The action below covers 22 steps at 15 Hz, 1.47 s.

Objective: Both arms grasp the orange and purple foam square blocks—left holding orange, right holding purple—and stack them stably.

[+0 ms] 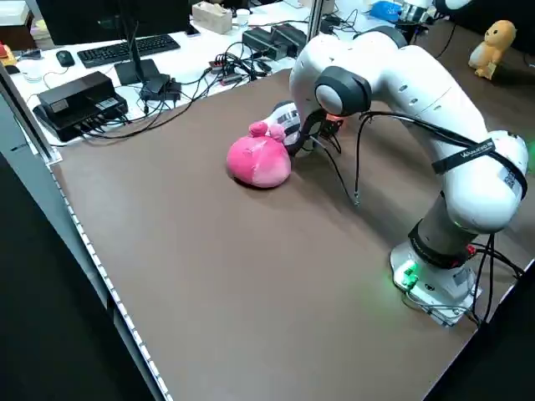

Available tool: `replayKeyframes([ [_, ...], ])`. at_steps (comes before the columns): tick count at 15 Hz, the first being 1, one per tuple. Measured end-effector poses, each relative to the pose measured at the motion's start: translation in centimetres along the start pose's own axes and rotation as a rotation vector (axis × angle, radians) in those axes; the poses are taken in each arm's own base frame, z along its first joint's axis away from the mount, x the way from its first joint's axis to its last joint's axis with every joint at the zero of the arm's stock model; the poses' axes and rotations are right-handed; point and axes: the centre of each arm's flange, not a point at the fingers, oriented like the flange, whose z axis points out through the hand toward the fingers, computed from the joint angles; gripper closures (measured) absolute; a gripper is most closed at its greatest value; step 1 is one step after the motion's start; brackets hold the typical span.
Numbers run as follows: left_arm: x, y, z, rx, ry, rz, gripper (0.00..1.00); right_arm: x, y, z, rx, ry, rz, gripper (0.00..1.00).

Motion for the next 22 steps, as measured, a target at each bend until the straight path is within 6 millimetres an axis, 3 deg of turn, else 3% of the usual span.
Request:
replayKeyframes([
  [2, 0.6, -0.5, 0.8, -0.006, -0.002, 0.015, 0.41, 0.0, 0.0, 0.0, 0.0, 0.0, 0.0, 0.44],
  [5, 2.4, -1.2, 3.5, -0.035, 0.023, 0.05, 0.41, 0.0, 0.0, 0.0, 0.0, 0.0, 0.0, 0.44],
  [13, 6.4, -1.2, 14.3, -0.057, 0.009, 0.092, 0.41, 0.0, 0.0, 0.0, 0.0, 0.0, 0.0, 0.44],
  [18, 6.3, -0.5, 17.2, 0.009, 0.015, 0.155, 0.41, -0.2, 0.1, 0.0, -0.002, -0.002, -0.003, 0.44],
  [22, 5.5, 0.3, 18.1, 0.013, 0.0, 0.133, 0.41, -0.6, 0.3, 0.1, -0.006, -0.006, -0.007, 0.44],
])
